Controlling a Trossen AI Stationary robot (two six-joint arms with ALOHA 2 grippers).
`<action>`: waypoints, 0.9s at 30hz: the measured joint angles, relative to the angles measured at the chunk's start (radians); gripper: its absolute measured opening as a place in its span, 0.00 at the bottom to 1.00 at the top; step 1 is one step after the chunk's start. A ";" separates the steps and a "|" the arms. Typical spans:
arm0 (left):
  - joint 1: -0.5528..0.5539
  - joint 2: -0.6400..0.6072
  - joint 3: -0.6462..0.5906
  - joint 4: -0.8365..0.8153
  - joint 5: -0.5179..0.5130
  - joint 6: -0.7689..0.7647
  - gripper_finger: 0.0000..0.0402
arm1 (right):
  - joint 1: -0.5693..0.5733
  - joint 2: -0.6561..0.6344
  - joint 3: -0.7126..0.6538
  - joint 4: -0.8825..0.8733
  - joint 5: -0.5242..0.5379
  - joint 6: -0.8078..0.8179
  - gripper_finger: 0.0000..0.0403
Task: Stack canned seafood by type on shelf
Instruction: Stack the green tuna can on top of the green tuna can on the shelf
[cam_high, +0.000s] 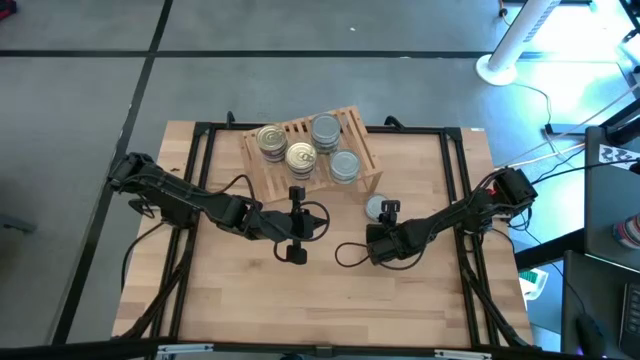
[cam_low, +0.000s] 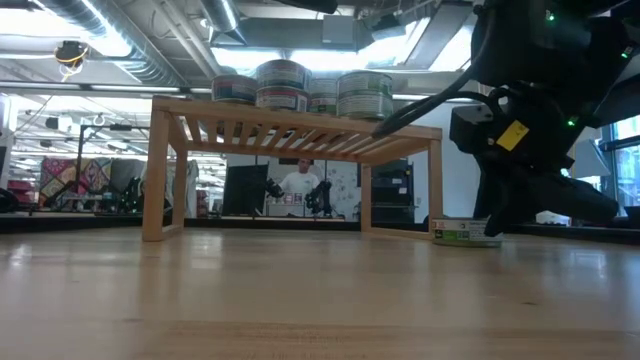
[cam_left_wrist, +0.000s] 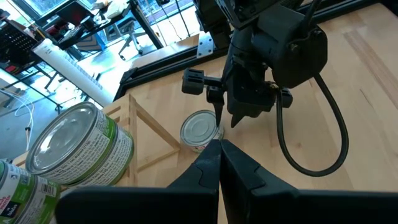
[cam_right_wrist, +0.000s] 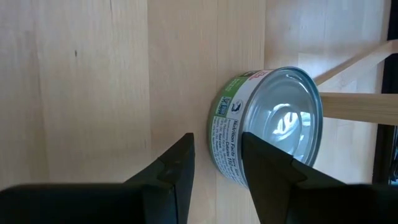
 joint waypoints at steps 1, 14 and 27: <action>0.000 0.000 0.000 0.000 0.000 0.000 0.00 | 0.000 0.000 0.000 0.000 -0.001 -0.001 0.33; 0.000 0.000 0.000 0.000 0.000 0.000 0.00 | 0.000 0.001 0.042 -0.010 -0.074 -0.030 0.33; 0.000 0.000 0.000 0.000 0.000 0.000 0.00 | 0.001 -0.001 0.073 0.002 -0.193 -0.015 0.33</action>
